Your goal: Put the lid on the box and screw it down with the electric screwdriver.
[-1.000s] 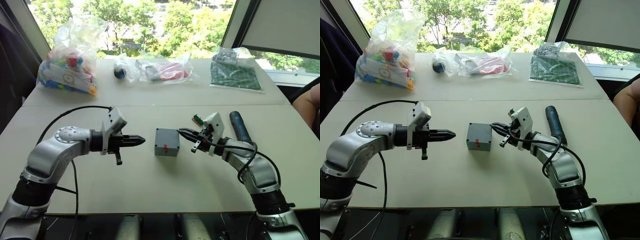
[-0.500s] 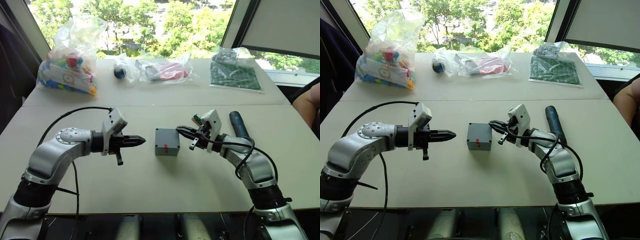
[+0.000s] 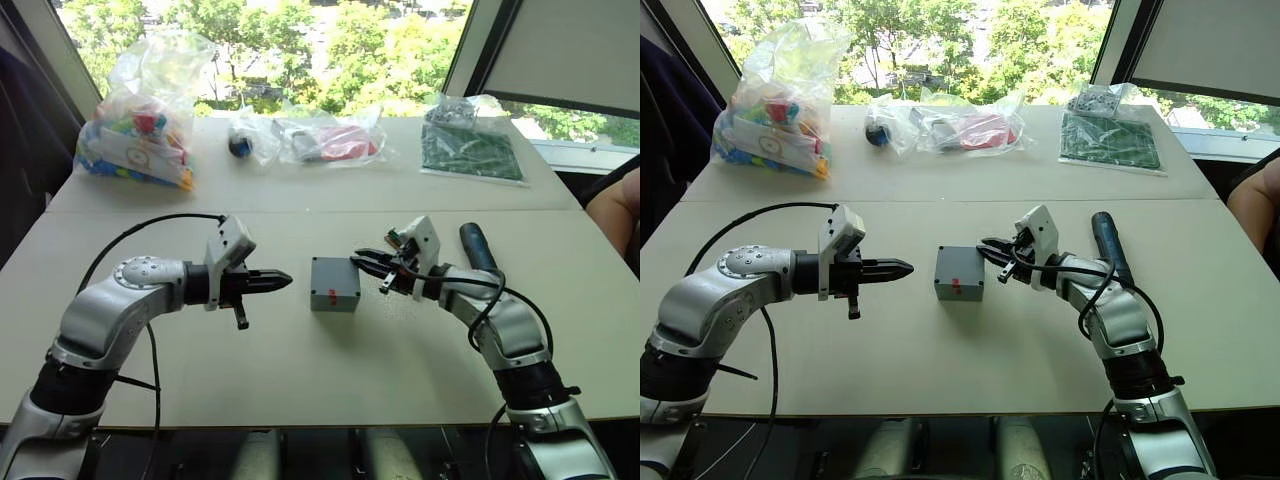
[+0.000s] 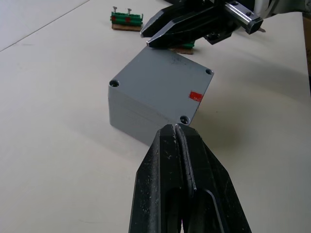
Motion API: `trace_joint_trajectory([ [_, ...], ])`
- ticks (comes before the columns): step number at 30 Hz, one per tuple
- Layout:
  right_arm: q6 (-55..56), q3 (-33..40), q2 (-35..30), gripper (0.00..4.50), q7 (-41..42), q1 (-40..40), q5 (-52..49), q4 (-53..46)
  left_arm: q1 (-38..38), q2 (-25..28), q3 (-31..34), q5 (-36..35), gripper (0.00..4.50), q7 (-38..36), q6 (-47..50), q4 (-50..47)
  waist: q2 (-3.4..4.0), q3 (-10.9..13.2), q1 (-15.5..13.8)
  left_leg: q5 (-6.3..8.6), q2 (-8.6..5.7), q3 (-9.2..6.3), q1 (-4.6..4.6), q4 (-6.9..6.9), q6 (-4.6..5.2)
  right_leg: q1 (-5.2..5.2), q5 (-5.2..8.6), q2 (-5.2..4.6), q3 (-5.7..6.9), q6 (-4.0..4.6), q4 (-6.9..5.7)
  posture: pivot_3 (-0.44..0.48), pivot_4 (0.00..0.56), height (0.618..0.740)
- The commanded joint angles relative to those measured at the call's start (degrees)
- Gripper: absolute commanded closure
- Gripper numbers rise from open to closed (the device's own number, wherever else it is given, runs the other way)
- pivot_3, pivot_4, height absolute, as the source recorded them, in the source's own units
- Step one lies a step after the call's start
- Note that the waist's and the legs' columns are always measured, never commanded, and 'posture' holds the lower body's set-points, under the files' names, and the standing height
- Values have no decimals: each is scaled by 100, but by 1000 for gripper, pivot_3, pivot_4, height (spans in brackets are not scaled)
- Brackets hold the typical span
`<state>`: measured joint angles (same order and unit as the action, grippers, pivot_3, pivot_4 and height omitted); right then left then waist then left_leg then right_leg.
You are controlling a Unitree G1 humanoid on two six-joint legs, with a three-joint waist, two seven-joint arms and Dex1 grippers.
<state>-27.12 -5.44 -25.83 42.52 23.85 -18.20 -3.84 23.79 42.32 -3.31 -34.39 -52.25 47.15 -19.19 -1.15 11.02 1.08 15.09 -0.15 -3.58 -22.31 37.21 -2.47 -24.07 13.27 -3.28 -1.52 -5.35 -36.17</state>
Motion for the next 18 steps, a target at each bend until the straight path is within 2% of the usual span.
trace_joint_trajectory([
  [1,41,113,24,1956,-43,83,-29,-143,5,-14,127,-61,4500,24,-55,-194,0,0,3,0,0,0,0,0,0,0,0,0,0,0,0,0,150,740],
  [3,-226,316,-15,1291,-254,110,-99,-245,88,-180,293,-200,4500,136,-41,-123,0,0,-1,0,0,0,0,0,0,0,0,0,0,0,0,0,150,740],
  [9,-1150,1501,-86,1291,-933,448,-860,-626,573,-921,590,248,4500,1442,-270,-55,0,0,-40,-1,-4,-2,-5,8,-1,1,-1,-6,1,-1,0,0,150,740],
  [11,-1422,1810,-213,1291,-1083,678,-1020,-638,675,-1029,594,321,4500,1498,-457,-31,1,0,-28,-1,-4,-1,-5,9,-1,2,-2,-6,0,-3,0,0,150,740],
  [13,-1687,1805,-902,698,-1206,1127,-571,-268,953,-1143,498,140,4500,1230,-431,206,8,3,-20,-1,-4,0,-3,5,-1,1,-3,-5,0,-4,1,0,150,740],
  [16,-3014,971,-2381,52,-771,2390,-39,900,1335,-1121,82,-136,4500,-15,-555,740,23,12,-31,-1,-7,5,-6,6,-2,-3,-2,-7,1,-2,-1,0,150,740],
  [18,-3735,384,-2948,52,-234,2938,-24,1420,1414,-1051,-243,53,4500,-383,-788,745,37,12,-35,-2,-10,13,-10,5,-1,-8,9,-12,-1,24,6,0,150,740],
])
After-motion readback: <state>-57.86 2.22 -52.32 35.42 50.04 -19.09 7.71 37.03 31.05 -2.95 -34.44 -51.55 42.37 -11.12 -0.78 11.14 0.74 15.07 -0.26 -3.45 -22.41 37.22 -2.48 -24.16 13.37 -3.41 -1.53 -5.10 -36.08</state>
